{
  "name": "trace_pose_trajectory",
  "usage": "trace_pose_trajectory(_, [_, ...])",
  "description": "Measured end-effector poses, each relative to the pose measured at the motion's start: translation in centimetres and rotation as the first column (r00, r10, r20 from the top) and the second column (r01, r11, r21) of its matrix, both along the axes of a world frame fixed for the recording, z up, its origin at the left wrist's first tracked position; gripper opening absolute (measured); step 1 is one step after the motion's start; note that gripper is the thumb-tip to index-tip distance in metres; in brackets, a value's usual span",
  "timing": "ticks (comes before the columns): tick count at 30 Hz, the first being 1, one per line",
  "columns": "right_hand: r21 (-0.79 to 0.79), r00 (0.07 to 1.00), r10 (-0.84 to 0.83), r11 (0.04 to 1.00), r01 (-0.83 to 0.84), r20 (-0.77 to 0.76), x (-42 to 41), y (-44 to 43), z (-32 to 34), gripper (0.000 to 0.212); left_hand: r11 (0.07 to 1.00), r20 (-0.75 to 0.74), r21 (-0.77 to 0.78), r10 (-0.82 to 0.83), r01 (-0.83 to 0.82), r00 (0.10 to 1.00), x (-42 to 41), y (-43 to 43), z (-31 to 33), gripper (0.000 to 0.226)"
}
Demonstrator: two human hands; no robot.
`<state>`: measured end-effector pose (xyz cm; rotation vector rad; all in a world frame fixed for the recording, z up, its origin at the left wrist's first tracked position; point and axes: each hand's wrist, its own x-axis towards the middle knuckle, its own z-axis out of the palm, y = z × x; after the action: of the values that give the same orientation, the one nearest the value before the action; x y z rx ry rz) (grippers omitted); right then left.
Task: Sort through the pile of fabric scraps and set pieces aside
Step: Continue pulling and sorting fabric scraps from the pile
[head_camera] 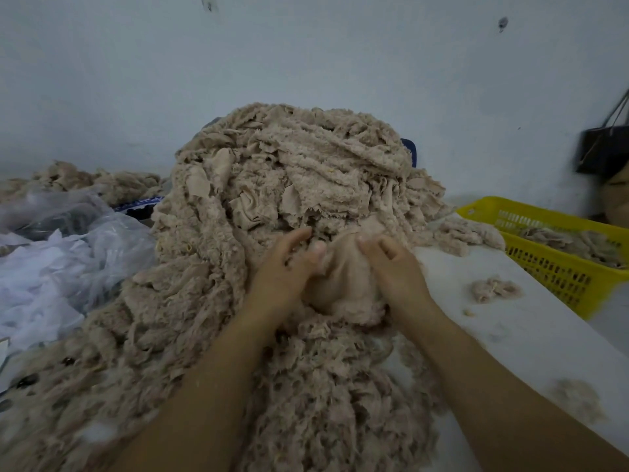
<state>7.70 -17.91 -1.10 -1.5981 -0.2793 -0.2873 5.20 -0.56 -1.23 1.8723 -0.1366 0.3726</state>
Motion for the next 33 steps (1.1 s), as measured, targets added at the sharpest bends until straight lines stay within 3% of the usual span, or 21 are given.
trace_pose_trajectory(2, [-0.100, 0.994, 0.102, 0.990, -0.098, 0.041, -0.3, 0.8, -0.2, 0.030, 0.986, -0.010, 0.114, -0.121, 0.122, 0.993, 0.0, -1.2, -0.4, 0.045])
trace_pose_trajectory(5, [-0.102, 0.988, 0.152, 0.984, -0.148, 0.033, -0.2, 1.1, -0.5, 0.026, 0.984, -0.033, 0.079, -0.157, 0.160, 0.987, 0.1, -1.6, -0.9, 0.048])
trace_pose_trajectory(8, [-0.175, 0.985, 0.168, 0.971, -0.161, 0.029, 0.1, 0.6, -0.6, 0.024, 0.976, -0.049, -0.195, -0.106, 0.095, 0.993, -0.1, -1.1, -0.7, 0.030])
trace_pose_trajectory(11, [-0.441, 0.969, 0.241, 0.875, -0.197, 0.045, 0.2, 0.1, -1.4, 0.023, 0.806, -0.157, -0.593, -0.111, -0.003, 0.981, -0.1, -0.2, 0.4, 0.028])
trace_pose_trajectory(13, [-0.520, 0.968, 0.251, 0.830, -0.204, 0.021, 0.4, -0.1, -1.9, 0.019, 0.707, -0.202, -0.704, -0.116, -0.062, 0.972, 0.0, 0.4, 0.8, 0.025])
trace_pose_trajectory(16, [-0.527, 0.984, 0.175, 0.839, -0.134, 0.028, 0.7, -0.3, -1.9, 0.019, 0.652, -0.230, -0.755, -0.158, -0.074, 0.960, -0.1, 1.0, 1.0, 0.051])
trace_pose_trajectory(20, [-0.474, 0.978, 0.210, 0.859, -0.190, -0.012, -0.1, -0.4, -1.6, 0.050, 0.651, -0.215, -0.759, -0.297, 0.032, 0.930, -0.4, 1.0, 1.0, 0.067])
trace_pose_trajectory(24, [-0.488, 0.962, 0.271, 0.838, -0.245, -0.018, -0.3, 0.3, -1.5, 0.054, 0.727, -0.152, -0.679, -0.280, 0.106, 0.948, -0.3, 1.1, 0.7, 0.060])
trace_pose_trajectory(28, [-0.418, 0.958, 0.287, 0.873, -0.251, 0.023, -0.7, 1.1, -0.9, 0.041, 0.860, -0.152, -0.505, -0.178, 0.079, 0.972, -0.5, 0.2, 0.4, 0.039])
trace_pose_trajectory(31, [-0.448, 0.982, 0.164, 0.888, -0.106, 0.094, -0.3, 1.3, -1.2, 0.037, 0.939, -0.117, -0.341, -0.084, 0.039, 0.990, -0.5, -0.6, 0.1, 0.052])
trace_pose_trajectory(33, [-0.455, 0.993, 0.025, 0.890, 0.029, 0.112, 0.2, 0.8, -1.3, 0.037, 0.919, -0.087, -0.388, -0.115, 0.073, 0.989, -0.6, -0.7, 0.2, 0.052])
